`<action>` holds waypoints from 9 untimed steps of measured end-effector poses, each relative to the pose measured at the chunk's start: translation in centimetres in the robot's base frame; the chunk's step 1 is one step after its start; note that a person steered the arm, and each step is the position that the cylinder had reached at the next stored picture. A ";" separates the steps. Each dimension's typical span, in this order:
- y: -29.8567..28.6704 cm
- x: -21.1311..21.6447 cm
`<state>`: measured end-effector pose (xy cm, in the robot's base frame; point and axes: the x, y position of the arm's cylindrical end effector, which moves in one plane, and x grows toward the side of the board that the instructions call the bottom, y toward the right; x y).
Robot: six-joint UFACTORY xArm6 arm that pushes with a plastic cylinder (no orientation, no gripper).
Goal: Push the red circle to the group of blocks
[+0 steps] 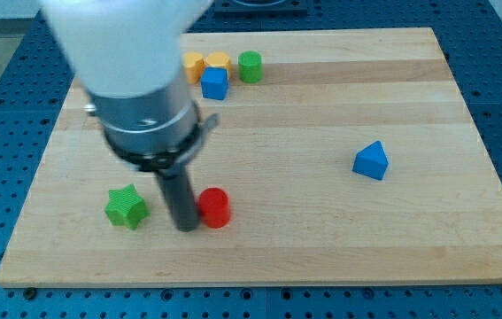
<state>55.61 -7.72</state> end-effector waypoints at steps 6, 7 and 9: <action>-0.2 -6.3; -3.6 -6.3; -2.7 -8.6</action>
<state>46.96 -10.45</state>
